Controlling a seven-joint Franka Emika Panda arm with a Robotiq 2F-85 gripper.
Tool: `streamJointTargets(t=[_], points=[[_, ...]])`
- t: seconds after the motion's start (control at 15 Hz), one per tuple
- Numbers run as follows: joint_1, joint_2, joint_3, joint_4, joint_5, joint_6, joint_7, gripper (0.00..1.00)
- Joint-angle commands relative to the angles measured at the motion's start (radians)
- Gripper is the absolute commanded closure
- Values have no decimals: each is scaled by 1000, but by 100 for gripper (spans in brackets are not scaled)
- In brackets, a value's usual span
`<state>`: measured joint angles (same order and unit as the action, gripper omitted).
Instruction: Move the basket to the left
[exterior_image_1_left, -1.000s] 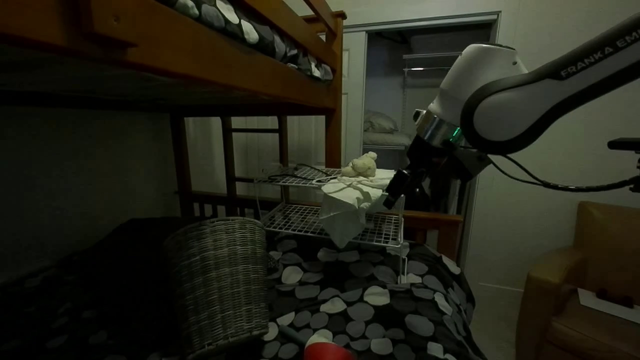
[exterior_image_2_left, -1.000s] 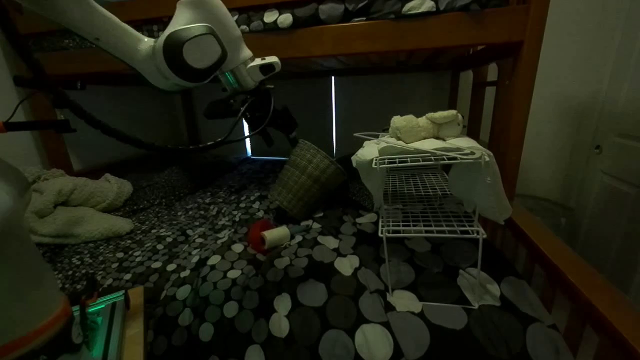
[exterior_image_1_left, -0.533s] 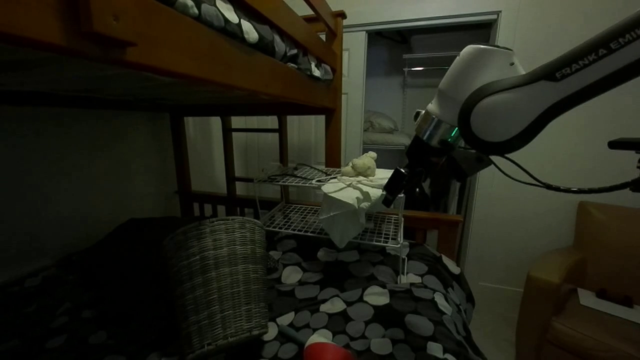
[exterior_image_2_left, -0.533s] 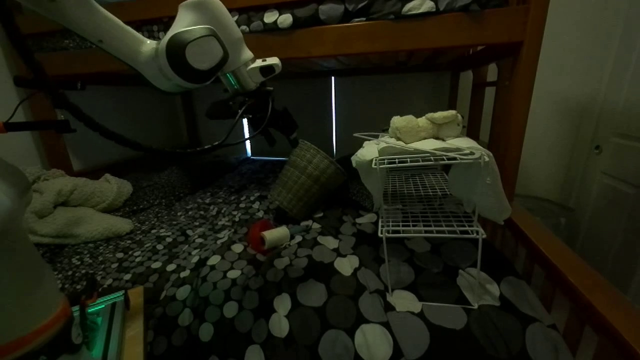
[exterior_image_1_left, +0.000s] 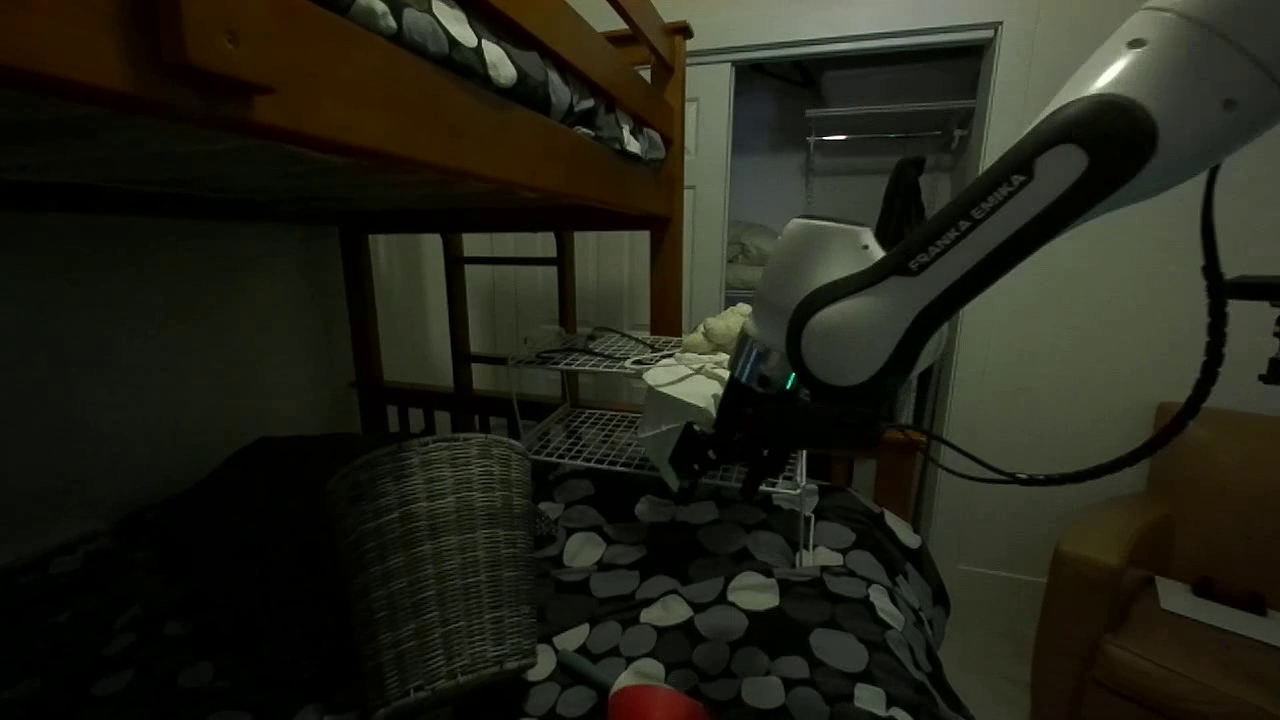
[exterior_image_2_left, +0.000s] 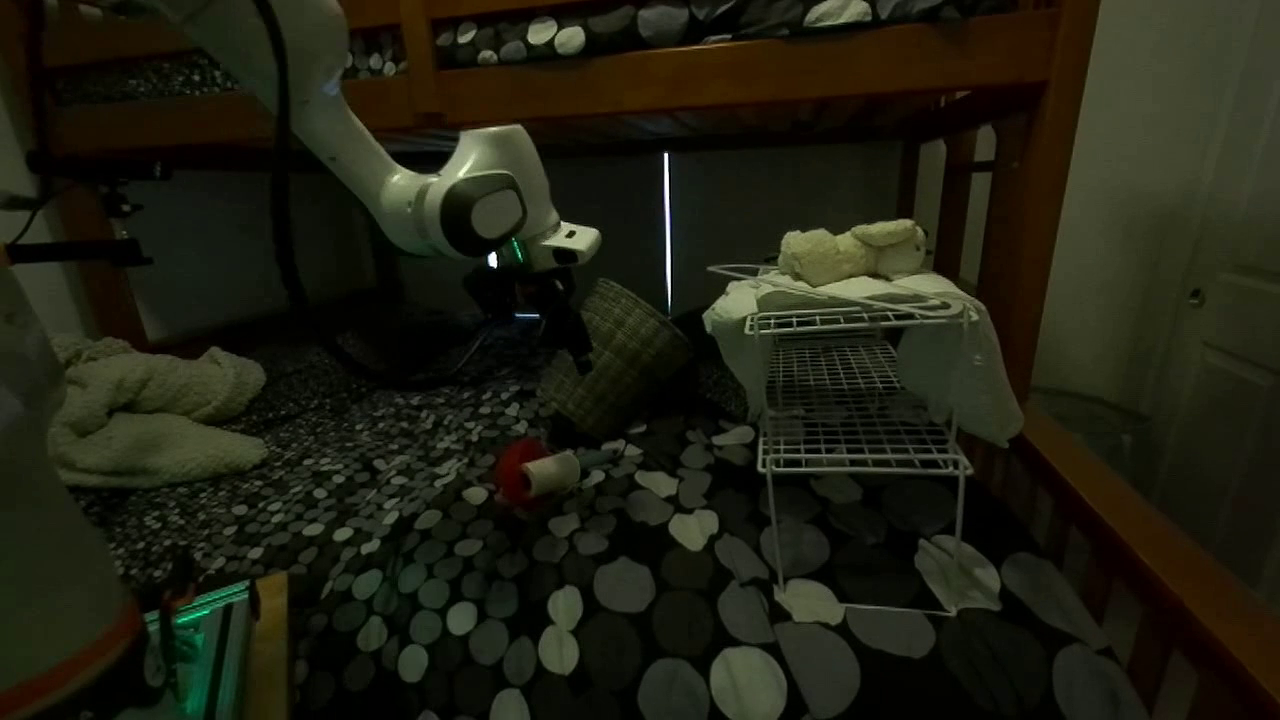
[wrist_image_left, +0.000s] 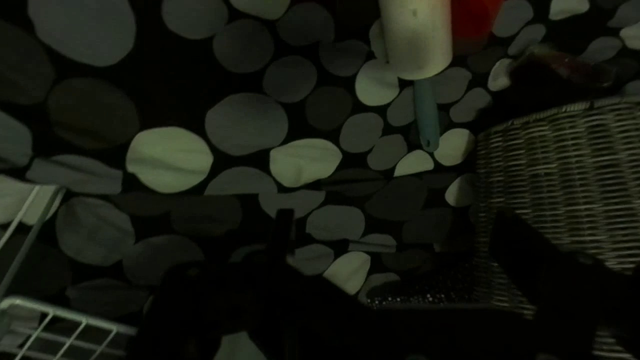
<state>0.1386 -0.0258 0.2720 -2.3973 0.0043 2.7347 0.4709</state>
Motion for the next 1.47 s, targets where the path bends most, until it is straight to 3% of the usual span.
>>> streamJointTargets(t=[0.0, 0.2, 0.27, 0.47, 0.6, 0.8, 1.2, 1.4], points=[[40, 254, -39, 222, -60, -12, 229, 0], [101, 414, -89, 400, 19, -72, 307, 0], [97, 305, -95, 277, 6, -22, 240, 0], [120, 412, -111, 384, 30, -35, 267, 0], [170, 467, -145, 425, 48, 14, 399, 0], [184, 532, -153, 542, 117, 56, 478, 0], [167, 661, -135, 779, 260, 91, 570, 0], [88, 740, -27, 939, 387, 67, 495, 0]])
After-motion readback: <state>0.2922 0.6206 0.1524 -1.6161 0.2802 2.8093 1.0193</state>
